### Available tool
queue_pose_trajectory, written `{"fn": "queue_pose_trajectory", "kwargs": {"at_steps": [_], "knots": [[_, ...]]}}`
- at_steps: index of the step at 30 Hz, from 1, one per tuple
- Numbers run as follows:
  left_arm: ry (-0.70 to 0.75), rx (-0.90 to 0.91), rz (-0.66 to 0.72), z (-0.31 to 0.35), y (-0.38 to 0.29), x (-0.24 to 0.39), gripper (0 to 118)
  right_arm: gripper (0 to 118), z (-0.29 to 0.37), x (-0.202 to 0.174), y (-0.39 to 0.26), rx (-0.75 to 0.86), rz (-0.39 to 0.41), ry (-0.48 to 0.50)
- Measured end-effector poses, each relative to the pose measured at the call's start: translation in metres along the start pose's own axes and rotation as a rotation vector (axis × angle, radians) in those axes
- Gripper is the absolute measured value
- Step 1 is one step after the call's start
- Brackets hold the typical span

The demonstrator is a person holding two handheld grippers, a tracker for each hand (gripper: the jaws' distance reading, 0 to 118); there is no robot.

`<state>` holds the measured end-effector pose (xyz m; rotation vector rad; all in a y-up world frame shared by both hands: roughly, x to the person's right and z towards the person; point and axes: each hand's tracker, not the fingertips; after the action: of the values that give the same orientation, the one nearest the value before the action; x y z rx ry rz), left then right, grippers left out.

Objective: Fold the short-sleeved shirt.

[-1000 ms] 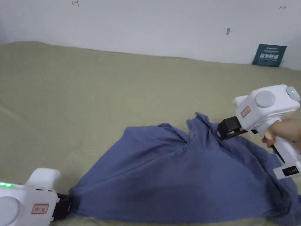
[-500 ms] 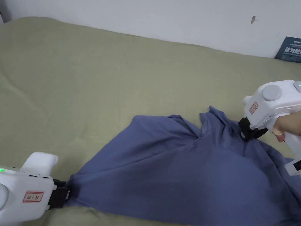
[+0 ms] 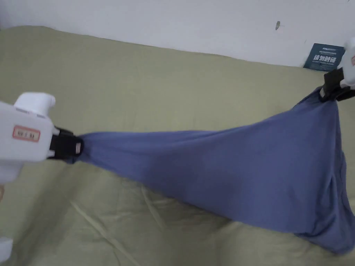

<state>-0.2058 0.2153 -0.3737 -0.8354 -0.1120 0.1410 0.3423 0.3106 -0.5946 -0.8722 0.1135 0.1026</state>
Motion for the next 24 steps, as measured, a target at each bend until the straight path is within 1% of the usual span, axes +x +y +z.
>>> {"fn": "queue_pose_trajectory", "kwargs": {"at_steps": [2,5,6,7,9,11,12,13,15,18,19,20,23,24], "knots": [[0.018,0.034,-0.012,0.001,0.035,0.0,5,2,0.014,0.007,0.01,0.056,0.002,-0.034],[0.043,0.065,-0.048,-0.001,0.093,0.003,5,3,0.031,0.02,0.028,0.148,-0.045,-0.065],[0.05,0.069,-0.063,-0.003,0.116,0.003,5,2,0.022,0.032,0.042,0.172,-0.057,-0.075],[0.068,0.084,-0.089,-0.004,0.136,0.004,5,3,0.024,0.035,0.051,0.183,-0.062,-0.088],[0.085,0.095,-0.096,-0.007,0.179,0.008,5,3,0.031,0.042,0.073,0.222,-0.077,-0.108],[0.1,0.117,-0.089,-0.01,0.218,0.01,5,2,0.039,0.049,0.097,0.28,-0.121,-0.129],[0.107,0.132,-0.08,-0.013,0.238,0.011,5,3,0.04,0.053,0.111,0.275,-0.13,-0.127],[0.126,0.142,-0.077,-0.014,0.255,0.014,5,3,0.043,0.054,0.122,0.304,-0.158,-0.154],[0.139,0.175,-0.06,-0.016,0.292,0.019,5,2,0.051,0.052,0.144,0.346,-0.162,-0.168],[0.152,0.262,-0.047,-0.008,0.332,0.031,5,3,0.064,0.044,0.172,0.413,-0.116,-0.235],[0.158,0.275,-0.05,-0.005,0.343,0.035,5,3,0.068,0.044,0.181,0.439,-0.098,-0.238],[0.176,0.31,-0.055,0.001,0.354,0.038,5,3,0.074,0.043,0.19,0.457,-0.097,-0.256],[0.177,0.351,-0.035,0.018,0.375,0.045,5,3,0.1,0.043,0.206,0.533,-0.156,-0.233],[0.179,0.346,-0.04,0.022,0.382,0.047,5,3,0.106,0.044,0.211,0.534,-0.16,-0.223]]}}
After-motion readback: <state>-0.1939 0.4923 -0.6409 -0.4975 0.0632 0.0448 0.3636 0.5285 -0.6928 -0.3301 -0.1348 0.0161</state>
